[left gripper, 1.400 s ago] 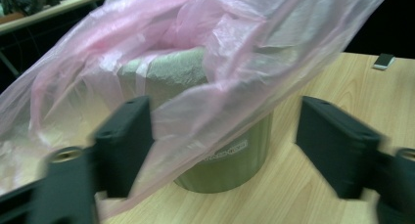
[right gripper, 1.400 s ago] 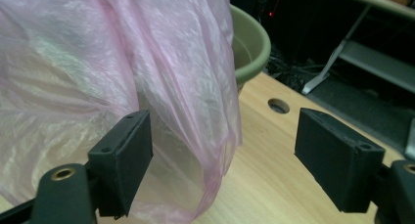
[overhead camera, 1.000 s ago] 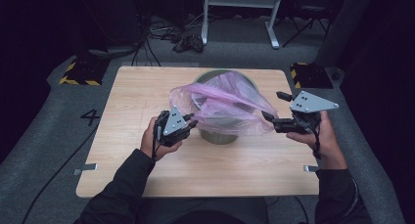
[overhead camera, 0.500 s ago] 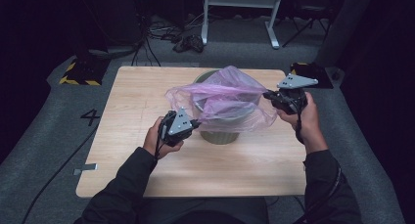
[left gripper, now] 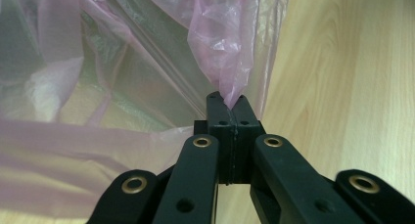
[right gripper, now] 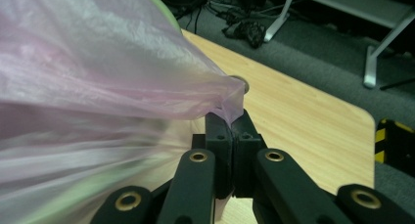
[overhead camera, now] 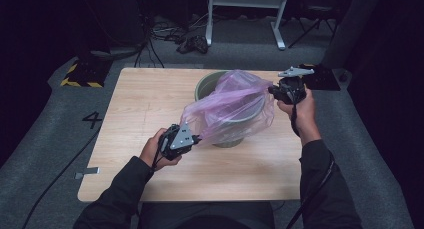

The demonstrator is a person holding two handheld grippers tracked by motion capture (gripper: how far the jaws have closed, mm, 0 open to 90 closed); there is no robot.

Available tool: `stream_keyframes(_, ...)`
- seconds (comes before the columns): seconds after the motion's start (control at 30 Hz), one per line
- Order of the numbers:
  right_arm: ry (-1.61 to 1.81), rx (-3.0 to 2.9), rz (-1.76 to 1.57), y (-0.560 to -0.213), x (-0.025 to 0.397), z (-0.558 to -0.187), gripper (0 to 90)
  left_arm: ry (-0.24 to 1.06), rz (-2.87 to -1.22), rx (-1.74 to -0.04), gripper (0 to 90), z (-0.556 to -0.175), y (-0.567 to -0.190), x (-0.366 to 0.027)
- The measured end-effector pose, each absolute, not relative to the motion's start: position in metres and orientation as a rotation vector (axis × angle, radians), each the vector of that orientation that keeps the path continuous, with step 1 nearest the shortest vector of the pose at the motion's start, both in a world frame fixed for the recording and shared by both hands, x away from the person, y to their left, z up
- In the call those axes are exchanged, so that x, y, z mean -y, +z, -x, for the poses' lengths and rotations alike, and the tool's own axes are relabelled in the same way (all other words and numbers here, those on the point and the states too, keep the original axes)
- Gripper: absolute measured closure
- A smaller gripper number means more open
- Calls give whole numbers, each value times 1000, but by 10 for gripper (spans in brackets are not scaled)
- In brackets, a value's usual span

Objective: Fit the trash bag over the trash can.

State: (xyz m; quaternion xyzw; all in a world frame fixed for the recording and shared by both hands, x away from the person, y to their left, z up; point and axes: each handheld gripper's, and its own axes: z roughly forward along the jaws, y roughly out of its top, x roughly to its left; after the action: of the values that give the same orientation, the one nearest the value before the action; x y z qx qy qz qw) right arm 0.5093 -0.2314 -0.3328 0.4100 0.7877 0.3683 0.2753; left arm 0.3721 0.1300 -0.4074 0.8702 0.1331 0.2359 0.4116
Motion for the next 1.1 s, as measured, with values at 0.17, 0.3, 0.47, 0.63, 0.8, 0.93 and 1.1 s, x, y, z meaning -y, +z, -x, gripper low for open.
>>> stream_keyframes(0.17, 988, -2115, -1100, -338, 229, -512, 884, 610, -2078, -338, 422, -356, -391, -141)
stream_keyframes(0.3, 990, -2118, -1091, -340, 227, -512, 872, 665, -1963, -319, 269, -338, -367, -149)
stream_keyframes(0.47, 988, -2111, -1073, -338, 228, -510, 855, 741, -1838, -370, 239, -333, -339, -159)
stream_keyframes(0.63, 985, -2110, -1050, -336, 227, -509, 824, 709, -1854, -439, 208, -367, -325, -156)
stream_keyframes(0.8, 972, -2113, -1001, -332, 226, -508, 762, 720, -1939, -502, 261, -408, -323, -149)
stream_keyframes(0.93, 948, -2122, -928, -330, 225, -508, 735, 754, -2037, -492, 473, -430, -326, -146)
stream_keyframes(1.1, 934, -2145, -922, -332, 223, -514, 746, 839, -2068, -535, 834, -457, -335, -141)
